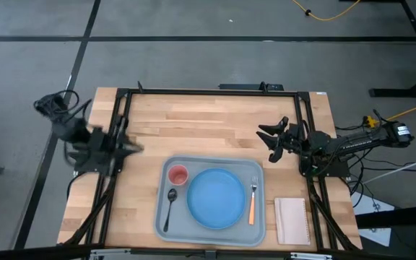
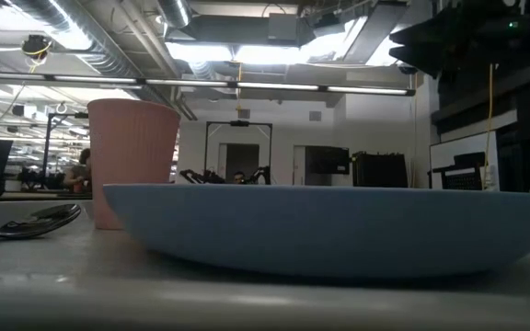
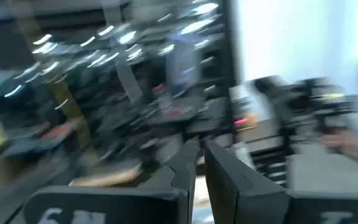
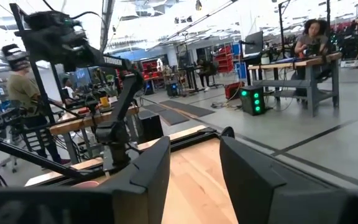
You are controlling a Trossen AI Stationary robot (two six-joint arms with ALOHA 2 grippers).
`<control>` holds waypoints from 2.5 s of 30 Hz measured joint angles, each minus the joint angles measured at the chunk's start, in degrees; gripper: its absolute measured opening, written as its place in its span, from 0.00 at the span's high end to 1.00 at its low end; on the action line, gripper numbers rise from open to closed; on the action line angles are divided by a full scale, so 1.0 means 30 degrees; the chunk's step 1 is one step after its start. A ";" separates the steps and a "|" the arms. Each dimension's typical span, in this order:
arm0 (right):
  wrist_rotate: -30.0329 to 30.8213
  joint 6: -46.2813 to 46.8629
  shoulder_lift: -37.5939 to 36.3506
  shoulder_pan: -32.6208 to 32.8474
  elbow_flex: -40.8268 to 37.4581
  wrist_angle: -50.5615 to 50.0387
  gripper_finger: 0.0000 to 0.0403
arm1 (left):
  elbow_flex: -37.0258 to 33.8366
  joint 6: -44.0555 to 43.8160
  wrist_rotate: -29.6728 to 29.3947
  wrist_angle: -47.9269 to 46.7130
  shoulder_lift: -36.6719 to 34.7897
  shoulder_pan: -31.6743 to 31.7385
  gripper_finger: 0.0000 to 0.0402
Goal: Pick and place plate/cup/fork/spoon on tray
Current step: Adjust the utensils on the gray tray
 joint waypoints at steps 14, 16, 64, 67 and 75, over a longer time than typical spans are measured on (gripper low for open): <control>-0.0535 0.0448 0.0000 0.0000 0.0000 -0.0996 0.64 | -0.1908 -0.4475 1.1141 -0.2884 -0.0284 1.2212 0.93; -0.0547 0.0731 -0.0001 0.0000 0.0000 -0.1085 0.64 | -0.2558 -0.4611 1.2726 -0.3117 -0.0605 1.3488 0.93; -0.7991 0.4203 0.7675 0.2196 1.2010 -1.7949 0.64 | -1.5110 -0.8558 1.3520 0.2840 -1.0858 1.6111 0.93; -0.6668 0.9707 0.9434 0.2788 1.3053 -2.2171 0.64 | -1.5110 -0.8462 1.3180 0.2841 -1.0852 1.6111 0.93; -0.8880 1.3809 1.2541 0.4415 1.3019 -2.5150 0.64 | -1.5110 -0.8412 1.3099 0.2841 -1.0859 1.6111 0.93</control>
